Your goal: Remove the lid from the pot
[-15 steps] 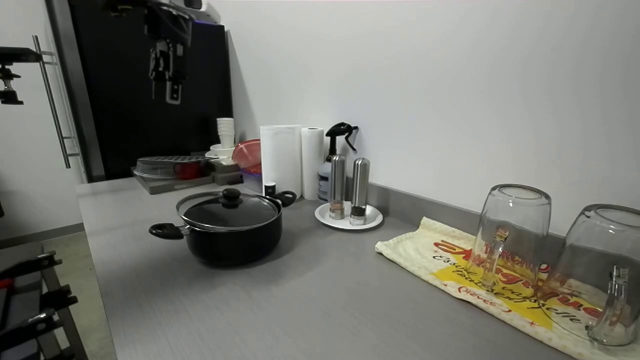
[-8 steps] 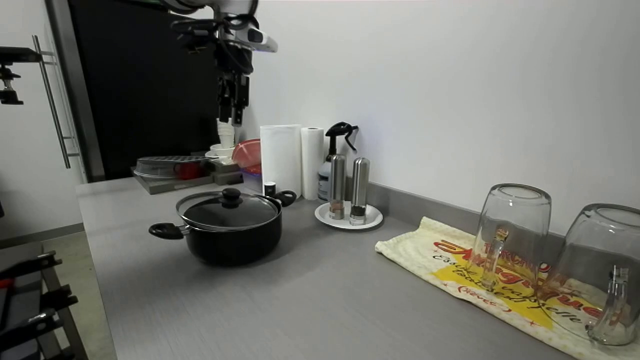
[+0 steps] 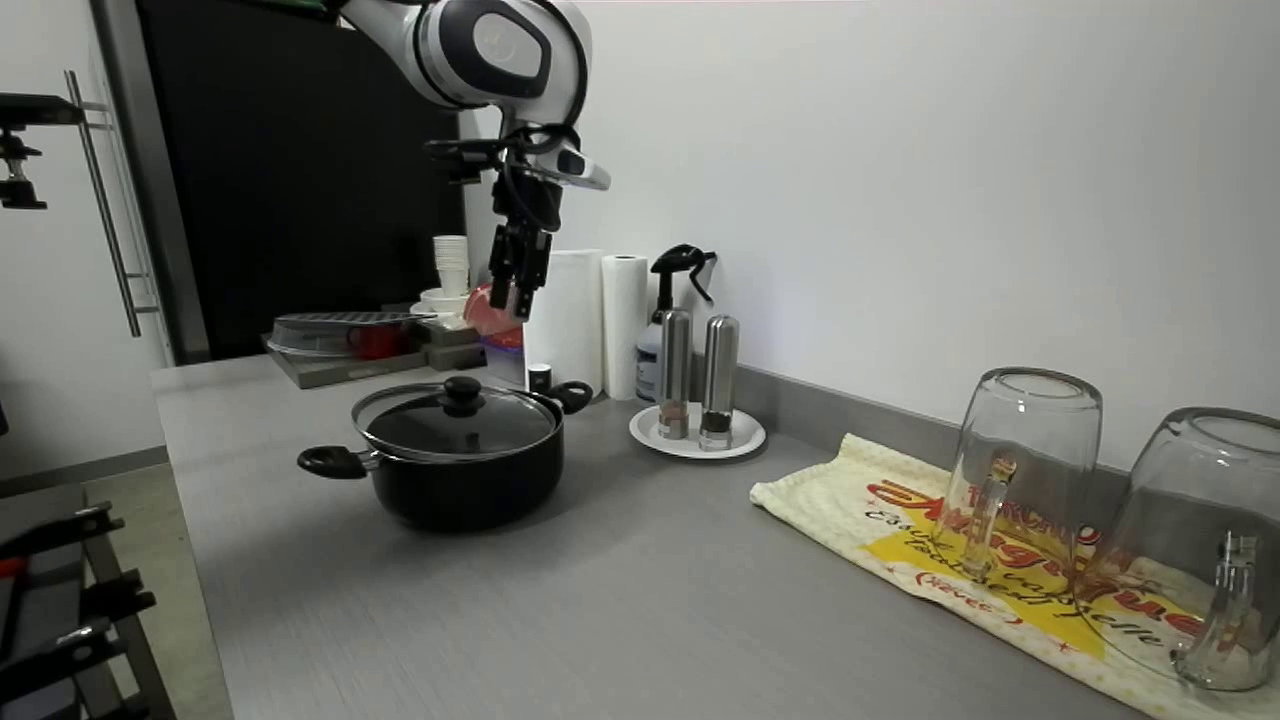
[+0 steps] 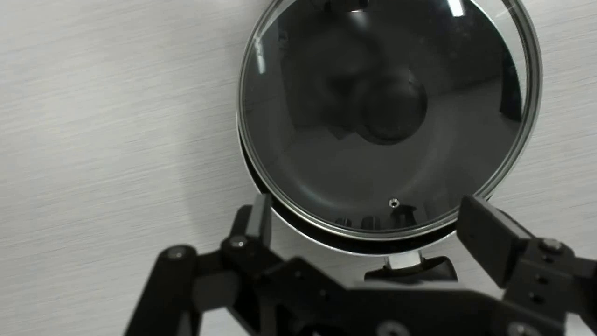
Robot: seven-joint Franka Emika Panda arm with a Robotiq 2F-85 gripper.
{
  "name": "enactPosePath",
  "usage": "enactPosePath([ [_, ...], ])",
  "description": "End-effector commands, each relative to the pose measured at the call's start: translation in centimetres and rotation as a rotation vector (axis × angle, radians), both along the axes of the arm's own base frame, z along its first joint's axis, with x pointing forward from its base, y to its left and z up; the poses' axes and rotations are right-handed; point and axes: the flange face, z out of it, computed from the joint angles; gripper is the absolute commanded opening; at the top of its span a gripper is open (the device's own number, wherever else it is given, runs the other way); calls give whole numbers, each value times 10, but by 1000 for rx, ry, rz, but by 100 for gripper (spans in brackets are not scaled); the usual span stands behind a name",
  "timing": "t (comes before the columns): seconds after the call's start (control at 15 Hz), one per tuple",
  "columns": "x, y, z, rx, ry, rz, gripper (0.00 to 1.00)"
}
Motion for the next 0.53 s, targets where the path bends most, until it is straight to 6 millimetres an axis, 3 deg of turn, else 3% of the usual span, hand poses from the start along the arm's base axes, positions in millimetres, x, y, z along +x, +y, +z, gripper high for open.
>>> enactPosePath([
  [0.0, 3, 1, -17, 26, 71, -30, 100],
  [0.47, -24, 10, -50, 37, 190, -16, 100],
])
